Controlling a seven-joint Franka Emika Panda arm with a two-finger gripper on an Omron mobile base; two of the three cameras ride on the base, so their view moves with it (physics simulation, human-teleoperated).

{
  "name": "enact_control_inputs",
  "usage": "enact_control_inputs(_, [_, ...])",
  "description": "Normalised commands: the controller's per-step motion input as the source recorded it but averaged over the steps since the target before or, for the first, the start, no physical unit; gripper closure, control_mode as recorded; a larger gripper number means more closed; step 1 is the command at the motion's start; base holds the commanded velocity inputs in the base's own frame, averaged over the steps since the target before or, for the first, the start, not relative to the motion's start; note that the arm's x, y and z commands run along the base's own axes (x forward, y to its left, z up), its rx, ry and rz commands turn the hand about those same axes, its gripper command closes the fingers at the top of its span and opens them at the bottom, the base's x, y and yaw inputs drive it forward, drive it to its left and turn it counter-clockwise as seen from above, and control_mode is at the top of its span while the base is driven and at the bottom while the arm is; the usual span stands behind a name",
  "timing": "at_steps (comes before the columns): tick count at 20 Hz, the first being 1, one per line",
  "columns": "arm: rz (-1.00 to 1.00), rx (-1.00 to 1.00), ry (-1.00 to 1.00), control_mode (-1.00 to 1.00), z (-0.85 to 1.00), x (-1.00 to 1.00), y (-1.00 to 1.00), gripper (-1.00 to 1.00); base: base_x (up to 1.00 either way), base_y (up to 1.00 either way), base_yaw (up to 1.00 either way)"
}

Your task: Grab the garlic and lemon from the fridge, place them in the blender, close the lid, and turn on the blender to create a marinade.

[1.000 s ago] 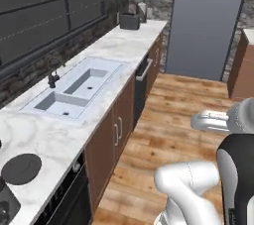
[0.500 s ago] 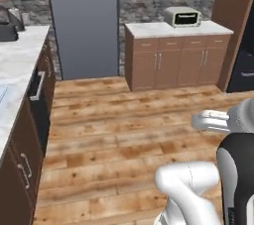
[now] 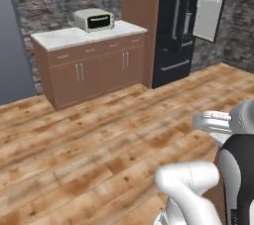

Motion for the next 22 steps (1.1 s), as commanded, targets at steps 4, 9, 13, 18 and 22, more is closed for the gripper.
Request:
enact_control_inputs(4, [0.00, 0.00, 0.00, 1.00, 0.00, 0.00, 0.00, -1.00, 1.00, 0.96, -0.59])
enact_control_inputs(9, [0.00, 0.00, 0.00, 1.00, 0.00, 0.00, 0.00, -1.00, 1.00, 0.97, -0.47])
enact_control_inputs(13, [0.00, 0.00, 0.00, 1.00, 0.00, 0.00, 0.00, -1.00, 1.00, 0.81, -0.42])
enact_control_inputs(18, [0.00, 0.00, 0.00, 1.00, 0.00, 0.00, 0.00, -1.00, 1.00, 0.32, -0.36])
enact_control_inputs(22, [0.00, 0.00, 0.00, 1.00, 0.00, 0.00, 0.00, -1.00, 1.00, 0.26, -0.39])
